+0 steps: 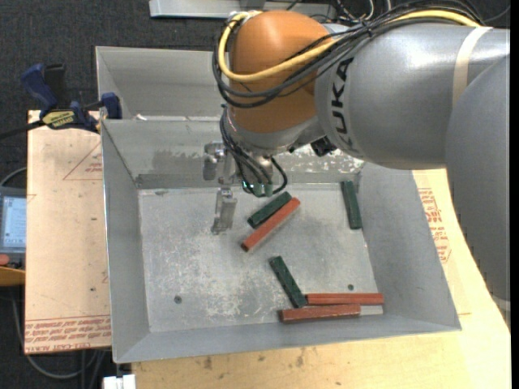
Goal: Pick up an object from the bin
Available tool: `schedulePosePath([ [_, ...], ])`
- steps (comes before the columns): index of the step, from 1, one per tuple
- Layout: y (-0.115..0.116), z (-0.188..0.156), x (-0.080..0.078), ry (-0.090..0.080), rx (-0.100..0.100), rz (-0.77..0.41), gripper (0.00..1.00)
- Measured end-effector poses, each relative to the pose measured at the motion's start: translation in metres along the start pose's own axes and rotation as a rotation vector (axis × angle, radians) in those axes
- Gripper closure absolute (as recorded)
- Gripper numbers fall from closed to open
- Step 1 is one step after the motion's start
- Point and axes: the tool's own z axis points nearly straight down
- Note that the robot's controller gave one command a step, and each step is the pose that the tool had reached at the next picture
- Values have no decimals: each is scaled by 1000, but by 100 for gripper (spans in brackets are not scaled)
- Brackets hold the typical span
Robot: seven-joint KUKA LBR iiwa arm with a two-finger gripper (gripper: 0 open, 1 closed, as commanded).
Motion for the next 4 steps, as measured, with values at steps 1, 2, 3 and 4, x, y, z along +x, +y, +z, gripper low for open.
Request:
schedulePosePath([
  [1,-52,157,-29,-3,1,-415,0],
  [2,-61,93,-39,-16,3,-635,0],
  [3,-94,159,-22,-5,2,-879,0],
  [4,-93,156,-24,-9,2,-879,100],
])
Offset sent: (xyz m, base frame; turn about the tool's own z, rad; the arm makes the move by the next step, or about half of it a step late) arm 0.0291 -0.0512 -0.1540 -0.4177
